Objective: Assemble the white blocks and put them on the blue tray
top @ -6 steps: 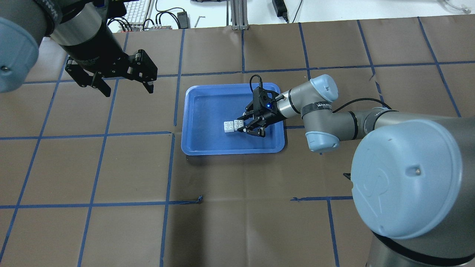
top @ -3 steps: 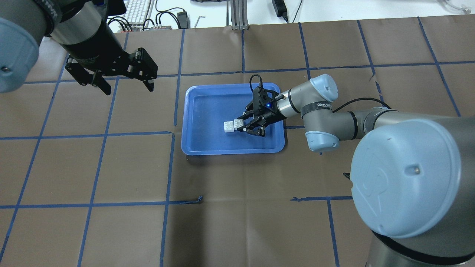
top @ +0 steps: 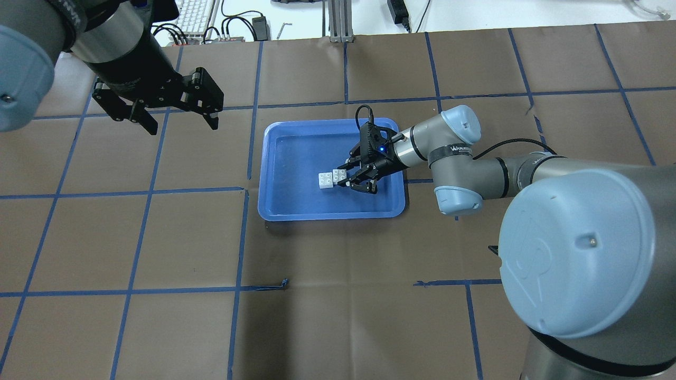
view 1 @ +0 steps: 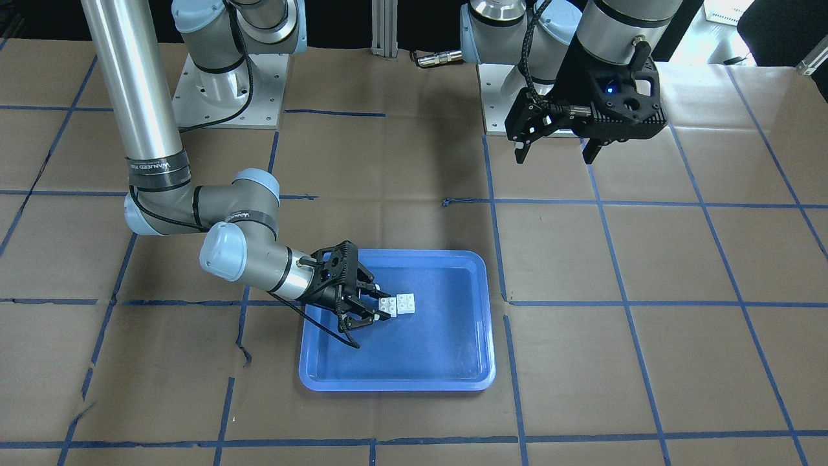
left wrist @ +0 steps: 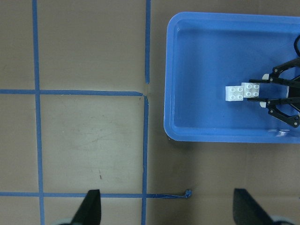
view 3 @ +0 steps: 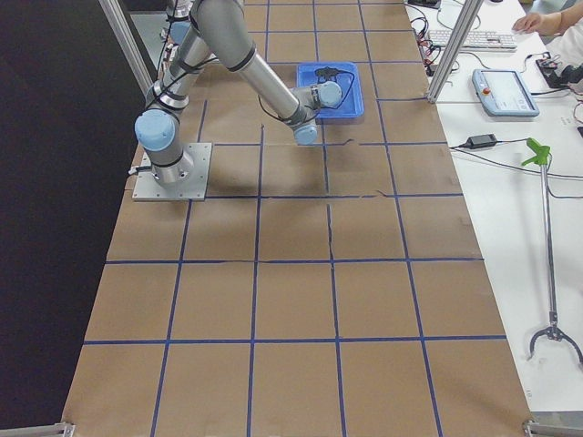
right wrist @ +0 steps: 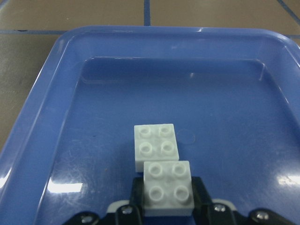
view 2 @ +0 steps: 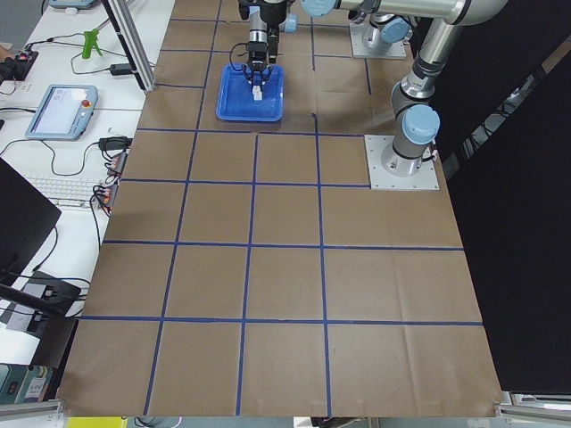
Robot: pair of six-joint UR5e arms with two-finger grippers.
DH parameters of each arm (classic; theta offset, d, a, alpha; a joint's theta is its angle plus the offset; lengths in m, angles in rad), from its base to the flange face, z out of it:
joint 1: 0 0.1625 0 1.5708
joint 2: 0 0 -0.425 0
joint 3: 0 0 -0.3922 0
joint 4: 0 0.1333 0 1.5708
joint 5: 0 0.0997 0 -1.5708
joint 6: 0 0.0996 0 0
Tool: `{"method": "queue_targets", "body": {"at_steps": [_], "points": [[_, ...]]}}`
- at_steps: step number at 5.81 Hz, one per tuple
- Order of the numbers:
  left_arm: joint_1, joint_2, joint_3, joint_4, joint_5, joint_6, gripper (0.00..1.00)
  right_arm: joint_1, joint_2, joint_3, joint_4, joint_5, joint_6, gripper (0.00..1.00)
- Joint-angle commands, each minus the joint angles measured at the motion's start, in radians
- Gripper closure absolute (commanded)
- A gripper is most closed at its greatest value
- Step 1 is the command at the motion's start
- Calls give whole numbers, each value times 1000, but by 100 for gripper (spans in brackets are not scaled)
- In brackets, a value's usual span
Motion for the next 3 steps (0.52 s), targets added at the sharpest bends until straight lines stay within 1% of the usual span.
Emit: {"method": "queue_targets", "body": {"at_steps": [1, 2, 3], "points": [[0, 0, 4, 0, 0, 0, 1, 0, 0, -1, 2, 0, 5, 56], [-1, 0, 3, 0, 0, -2, 1, 0, -1, -1, 2, 0, 5, 54], [-1, 0, 4, 0, 0, -2, 1, 0, -1, -1, 2, 11, 11, 41]]}}
